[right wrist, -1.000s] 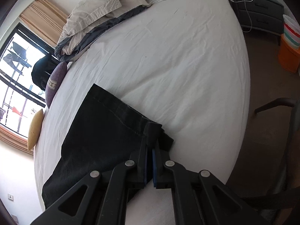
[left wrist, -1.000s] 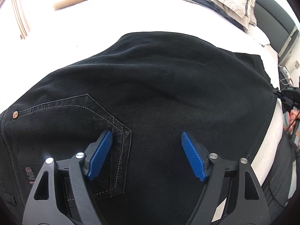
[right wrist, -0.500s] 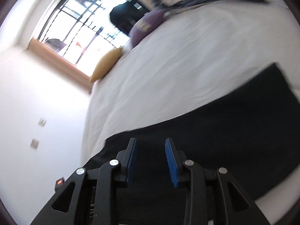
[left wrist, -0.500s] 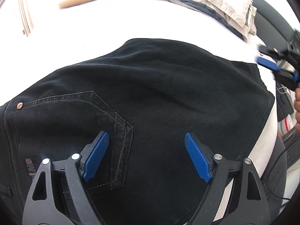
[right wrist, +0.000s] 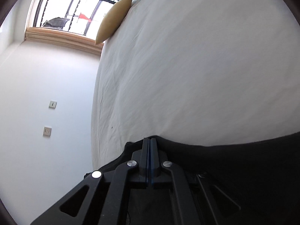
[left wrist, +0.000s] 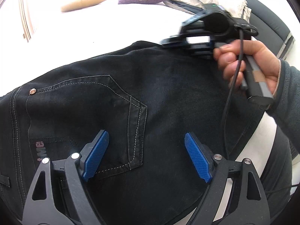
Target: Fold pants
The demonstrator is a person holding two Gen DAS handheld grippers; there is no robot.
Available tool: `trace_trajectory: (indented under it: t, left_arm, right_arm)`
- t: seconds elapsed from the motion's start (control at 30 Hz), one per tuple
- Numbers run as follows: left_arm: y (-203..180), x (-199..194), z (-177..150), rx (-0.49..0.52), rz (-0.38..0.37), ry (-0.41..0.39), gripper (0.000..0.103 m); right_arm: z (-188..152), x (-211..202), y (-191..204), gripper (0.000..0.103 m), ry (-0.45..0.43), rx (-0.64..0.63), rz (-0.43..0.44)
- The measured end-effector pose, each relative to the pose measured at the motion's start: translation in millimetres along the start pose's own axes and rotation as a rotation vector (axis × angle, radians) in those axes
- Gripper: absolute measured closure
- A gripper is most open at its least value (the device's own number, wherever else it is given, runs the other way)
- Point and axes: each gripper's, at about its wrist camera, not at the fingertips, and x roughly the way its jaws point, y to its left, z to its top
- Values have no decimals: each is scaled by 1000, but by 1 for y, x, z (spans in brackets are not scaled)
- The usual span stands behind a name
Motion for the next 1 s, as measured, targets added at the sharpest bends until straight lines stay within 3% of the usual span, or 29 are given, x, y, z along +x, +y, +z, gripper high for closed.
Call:
trace_trajectory:
  t: [0.07,0.13,0.17,0.23,0.27,0.33,0.4,0.5,0.67,0.7,0.73,0.77,0.8,0.83,0.93,1.0]
  left_arm:
    - [2,-4,1,-11,4,-4,20]
    - [1,-4,0,-29,6,-9,20]
    - [1,-3,-1,-28,13,-7,20]
    - [-2,-2,-2,-7,37,-4,20]
    - [-5,-2,-3,3,45,-1,20]
    - [-3,-4,-4,2,44,5,20]
    - [-3,-6,-4,-9,37,10,20]
    - [-11,-4,-1,-18,41,17,20]
    - [-15,-7,-5,-7,58,23,20]
    - [-15,-6,-2,-6,61,25,20]
    - [-19,-5,1,-12,63,26,19]
    - [-20,-5,4,-24,56,25,19]
    - [-20,-6,6,-40,41,22,19]
    - [-22,-7,9,-51,24,17,19]
    - [-35,-7,19,-23,20,3,19]
    - [-40,-6,23,1,29,6,19]
  right_arm:
    - [-5,-35,-4,79,-46,-25,-61]
    - [-27,-65,-1,44,-47,-88,-33]
    - [-42,-75,-2,41,-33,-117,-25]
    - [-72,-87,-18,44,6,-132,-51]
    - [-82,-94,-33,50,6,-100,-78]
    - [-98,-125,-81,86,-50,41,-24]
    - [-109,-162,-131,103,-142,223,5]
    - [-119,-221,-183,103,-281,340,-25]
    - [-134,-320,-234,103,-498,515,-229]
    - [-134,-334,-229,96,-515,505,-300]
    - [-131,-341,-214,80,-530,446,-330]
    - [-129,-348,-202,70,-535,385,-327]
    - [-126,-346,-189,52,-528,330,-293]
    - [-124,-337,-175,46,-508,285,-252]
    - [-116,-293,-146,45,-412,212,-112]
    - [-112,-269,-152,45,-335,218,-101]
